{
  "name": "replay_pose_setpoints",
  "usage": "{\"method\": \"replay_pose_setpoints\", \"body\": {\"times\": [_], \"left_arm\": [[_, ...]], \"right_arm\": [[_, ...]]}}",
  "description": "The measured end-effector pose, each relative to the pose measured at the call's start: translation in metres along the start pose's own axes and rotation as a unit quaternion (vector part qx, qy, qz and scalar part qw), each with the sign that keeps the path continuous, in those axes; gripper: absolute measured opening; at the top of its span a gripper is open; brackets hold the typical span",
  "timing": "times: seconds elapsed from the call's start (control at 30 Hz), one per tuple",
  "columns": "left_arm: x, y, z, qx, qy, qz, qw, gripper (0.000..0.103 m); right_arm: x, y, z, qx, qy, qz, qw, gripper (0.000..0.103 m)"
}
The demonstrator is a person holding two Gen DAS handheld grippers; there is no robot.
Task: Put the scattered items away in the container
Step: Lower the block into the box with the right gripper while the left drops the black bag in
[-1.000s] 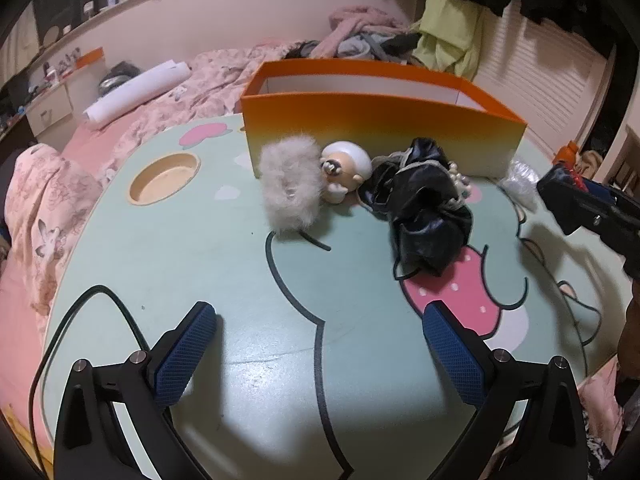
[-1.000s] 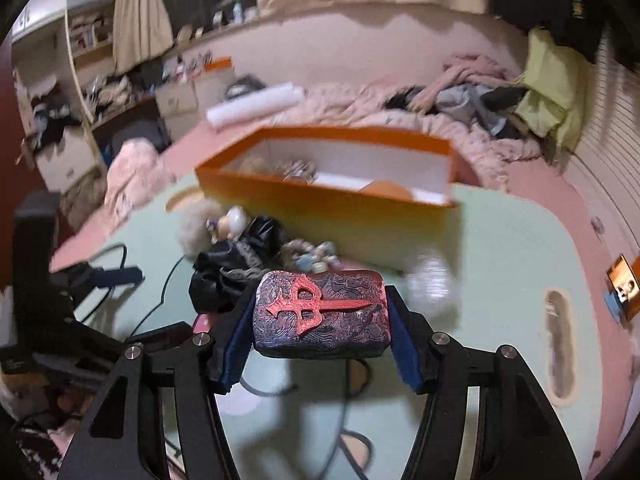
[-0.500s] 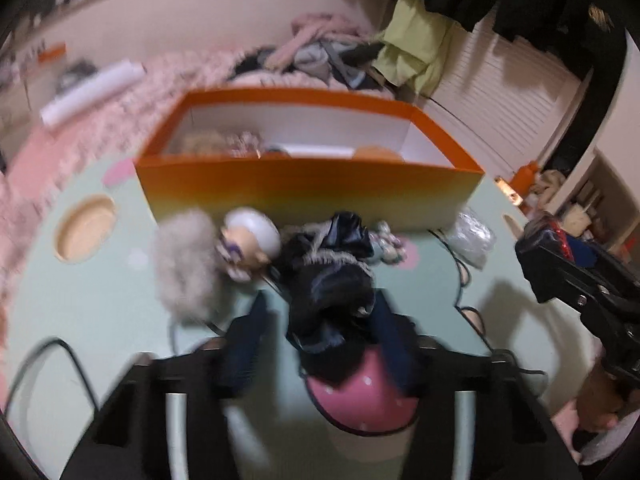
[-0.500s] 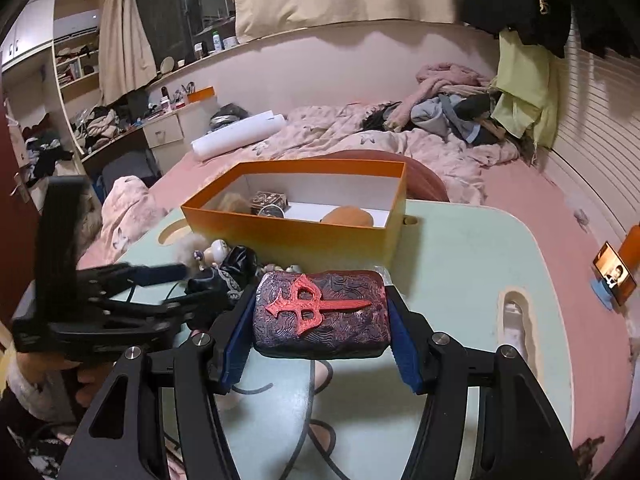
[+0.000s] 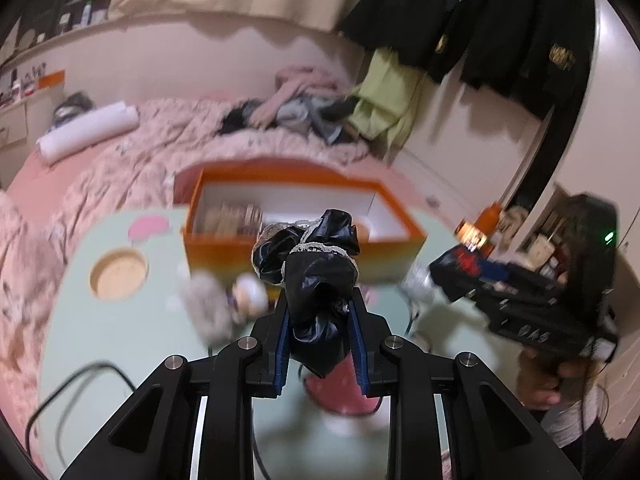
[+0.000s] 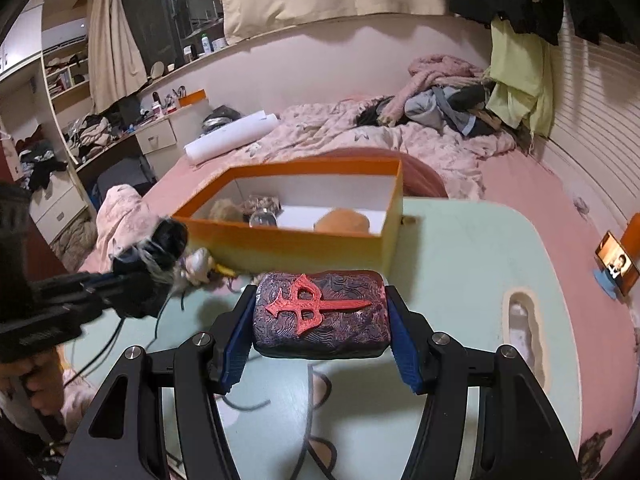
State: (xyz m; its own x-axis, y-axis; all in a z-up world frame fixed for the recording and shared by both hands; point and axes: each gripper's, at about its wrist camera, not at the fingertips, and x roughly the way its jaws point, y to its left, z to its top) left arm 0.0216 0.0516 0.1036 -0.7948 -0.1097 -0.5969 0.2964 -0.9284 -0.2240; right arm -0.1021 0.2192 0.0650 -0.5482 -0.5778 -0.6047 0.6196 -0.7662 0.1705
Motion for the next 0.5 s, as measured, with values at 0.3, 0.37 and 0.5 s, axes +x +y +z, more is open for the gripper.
{"method": "replay_pose_setpoints", "body": {"times": [0.3, 0.37, 0.5], "left_arm": [[0.037, 0.018, 0.069, 0.008, -0.013, 0.033, 0.9993, 0.024], [0.052, 0.024, 0.079, 0.005, -0.008, 0.037, 0.9993, 0.024], [0.080, 0.033, 0.087, 0.006, -0.001, 0.062, 0.9980, 0.024]], "right_arm": [[0.030, 0.001, 0.050, 0.022, -0.001, -0.008, 1.000, 0.061], [0.043, 0.001, 0.057, 0.025, 0.009, -0.014, 1.000, 0.061], [0.075, 0.001, 0.070, 0.020, 0.024, -0.041, 0.999, 0.061]]}}
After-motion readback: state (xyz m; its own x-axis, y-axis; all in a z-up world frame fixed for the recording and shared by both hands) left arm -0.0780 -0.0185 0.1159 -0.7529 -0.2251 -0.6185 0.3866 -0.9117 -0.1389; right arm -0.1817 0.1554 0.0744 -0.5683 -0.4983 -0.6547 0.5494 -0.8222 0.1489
